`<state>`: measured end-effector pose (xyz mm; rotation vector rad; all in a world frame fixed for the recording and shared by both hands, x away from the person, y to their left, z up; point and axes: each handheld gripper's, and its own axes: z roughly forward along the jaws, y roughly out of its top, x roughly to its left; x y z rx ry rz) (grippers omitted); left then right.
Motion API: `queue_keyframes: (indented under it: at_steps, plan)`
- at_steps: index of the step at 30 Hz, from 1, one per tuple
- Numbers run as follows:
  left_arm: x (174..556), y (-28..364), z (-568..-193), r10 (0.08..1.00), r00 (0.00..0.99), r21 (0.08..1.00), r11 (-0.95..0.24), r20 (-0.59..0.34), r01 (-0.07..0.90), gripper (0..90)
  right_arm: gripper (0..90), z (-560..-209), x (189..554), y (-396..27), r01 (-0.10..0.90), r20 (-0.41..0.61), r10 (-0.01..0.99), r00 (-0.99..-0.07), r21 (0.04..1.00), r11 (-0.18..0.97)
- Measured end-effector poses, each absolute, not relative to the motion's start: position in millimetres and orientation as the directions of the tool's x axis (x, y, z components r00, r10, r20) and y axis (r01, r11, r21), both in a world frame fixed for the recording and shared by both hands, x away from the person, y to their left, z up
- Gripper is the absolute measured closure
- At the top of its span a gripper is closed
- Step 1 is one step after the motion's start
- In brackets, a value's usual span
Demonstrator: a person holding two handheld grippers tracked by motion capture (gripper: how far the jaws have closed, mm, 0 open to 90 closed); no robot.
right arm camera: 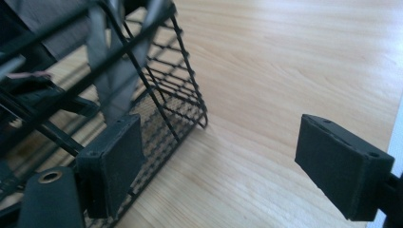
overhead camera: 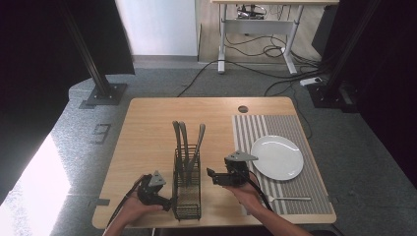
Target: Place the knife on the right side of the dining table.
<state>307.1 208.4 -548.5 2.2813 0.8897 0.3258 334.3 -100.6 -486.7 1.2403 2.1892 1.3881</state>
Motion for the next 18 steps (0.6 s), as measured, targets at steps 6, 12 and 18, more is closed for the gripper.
queue_keyframes:
  at_steps: [6, 12, 18]
  plan:
    - [307.1, 208.4, -548.5, 0.675, 0.738, 0.659, -0.551, -0.007, 0.511, 0.0, 17.1, -473.9, 332.1, -95.7, 0.476, 0.191, 0.755, -0.627, 0.862, 0.177]
    - [306.9, 208.3, -548.6, 0.677, 0.736, 0.660, -0.550, -0.007, 0.512, 0.0, 18.2, -458.5, 329.9, -85.5, 0.430, 0.163, 0.749, -0.642, 0.885, 0.176]
    - [306.9, 208.3, -548.5, 0.677, 0.736, 0.660, -0.550, -0.007, 0.512, 0.0, 20.3, -453.5, 333.5, -84.9, 0.416, 0.141, 0.757, -0.638, 0.891, 0.184]
